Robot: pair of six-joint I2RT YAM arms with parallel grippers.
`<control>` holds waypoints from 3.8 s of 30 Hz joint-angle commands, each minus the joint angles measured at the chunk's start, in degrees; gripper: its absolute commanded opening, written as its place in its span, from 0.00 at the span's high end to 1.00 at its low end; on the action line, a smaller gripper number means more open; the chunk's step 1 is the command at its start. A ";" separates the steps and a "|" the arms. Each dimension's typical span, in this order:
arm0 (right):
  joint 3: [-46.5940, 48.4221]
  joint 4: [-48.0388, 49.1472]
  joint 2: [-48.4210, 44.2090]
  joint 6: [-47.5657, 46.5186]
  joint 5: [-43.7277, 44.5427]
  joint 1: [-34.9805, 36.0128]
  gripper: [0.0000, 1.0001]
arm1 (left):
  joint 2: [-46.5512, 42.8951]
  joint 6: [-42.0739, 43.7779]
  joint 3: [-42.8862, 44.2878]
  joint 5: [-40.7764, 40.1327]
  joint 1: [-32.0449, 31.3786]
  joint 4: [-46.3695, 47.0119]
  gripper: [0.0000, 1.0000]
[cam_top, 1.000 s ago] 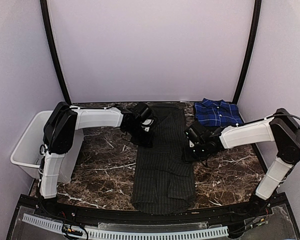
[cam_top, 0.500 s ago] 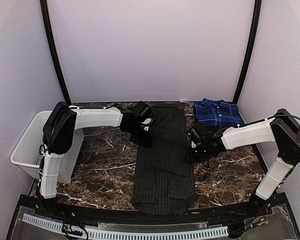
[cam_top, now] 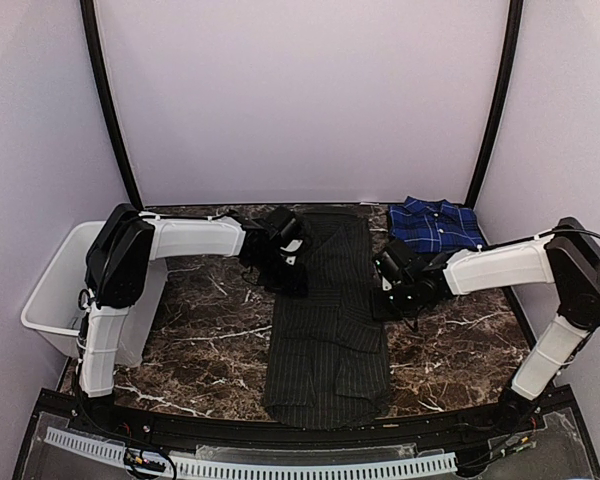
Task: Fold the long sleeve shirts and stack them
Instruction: Flatten out the crumpled shirt at the center of the board.
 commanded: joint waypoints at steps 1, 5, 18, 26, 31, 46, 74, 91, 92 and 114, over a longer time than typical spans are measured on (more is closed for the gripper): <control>2.03 -0.41 -1.58 -0.61 0.72 0.40 0.91 | -2.73 -0.22 -0.66 0.53 -0.09 1.05 0.49; 2.66 -0.64 -1.23 -0.86 0.34 0.87 0.91 | -2.63 -0.54 -0.64 2.15 -0.08 1.49 0.56; 4.49 -1.99 -1.02 -1.07 0.84 1.60 0.93 | -3.99 -0.32 0.72 1.84 -0.19 -0.67 0.81; 5.47 -3.03 -2.04 -1.36 1.37 1.77 0.95 | -3.89 -1.22 -1.39 -2.39 0.26 0.51 0.57; 5.51 -2.98 -2.08 -1.29 1.39 1.91 0.96 | -2.79 -1.38 -1.35 0.31 0.26 2.76 0.57; 5.42 -3.27 -2.43 -1.02 1.58 2.14 0.96 | -2.31 -1.64 0.21 -2.35 0.25 1.38 0.68; 4.99 -2.99 -2.43 -0.93 1.04 2.57 0.96 | 0.94 -2.54 -1.53 -0.38 0.59 4.84 0.58; 4.80 -3.05 -3.05 -0.62 1.69 2.67 0.96 | -5.02 -2.47 0.58 -1.85 0.22 3.30 0.95; 4.89 -3.08 -3.05 -0.62 1.85 2.66 0.96 | -5.83 -2.35 0.52 -2.02 0.19 3.12 0.99; 13.24 -8.30 -7.25 -4.68 9.04 -0.38 1.00 | -14.42 1.96 -0.90 -8.31 2.50 0.17 1.00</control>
